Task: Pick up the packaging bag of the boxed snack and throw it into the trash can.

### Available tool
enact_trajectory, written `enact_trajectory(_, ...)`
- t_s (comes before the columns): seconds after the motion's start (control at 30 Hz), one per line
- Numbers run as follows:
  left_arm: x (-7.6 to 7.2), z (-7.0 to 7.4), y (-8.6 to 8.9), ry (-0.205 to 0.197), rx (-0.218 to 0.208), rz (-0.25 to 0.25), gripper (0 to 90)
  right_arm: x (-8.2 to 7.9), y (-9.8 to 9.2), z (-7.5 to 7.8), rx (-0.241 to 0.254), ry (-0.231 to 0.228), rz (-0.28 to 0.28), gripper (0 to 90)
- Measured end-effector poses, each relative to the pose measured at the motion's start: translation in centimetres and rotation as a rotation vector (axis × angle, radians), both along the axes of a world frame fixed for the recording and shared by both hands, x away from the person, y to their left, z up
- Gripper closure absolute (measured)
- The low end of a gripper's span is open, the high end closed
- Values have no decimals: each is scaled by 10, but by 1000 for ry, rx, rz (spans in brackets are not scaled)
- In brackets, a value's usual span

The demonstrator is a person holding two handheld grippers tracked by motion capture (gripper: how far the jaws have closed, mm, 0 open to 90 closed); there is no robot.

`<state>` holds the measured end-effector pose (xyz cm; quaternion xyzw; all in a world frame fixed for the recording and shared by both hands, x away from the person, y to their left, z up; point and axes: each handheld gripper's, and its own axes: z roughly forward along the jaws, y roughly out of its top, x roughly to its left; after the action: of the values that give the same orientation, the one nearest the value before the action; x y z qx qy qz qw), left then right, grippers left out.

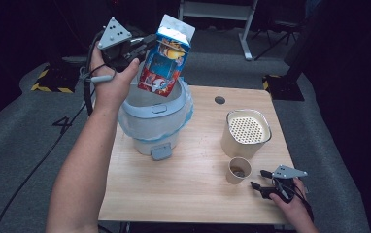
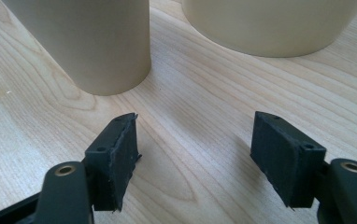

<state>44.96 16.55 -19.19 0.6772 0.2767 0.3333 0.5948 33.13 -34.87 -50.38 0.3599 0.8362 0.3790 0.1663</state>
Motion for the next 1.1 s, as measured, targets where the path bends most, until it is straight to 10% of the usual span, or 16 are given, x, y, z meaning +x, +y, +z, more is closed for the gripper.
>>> enact_trajectory(1.1, -5, -55, 10, 89, 22, -15, 880, 0, 0, 0, -2, -1, 2, 321)
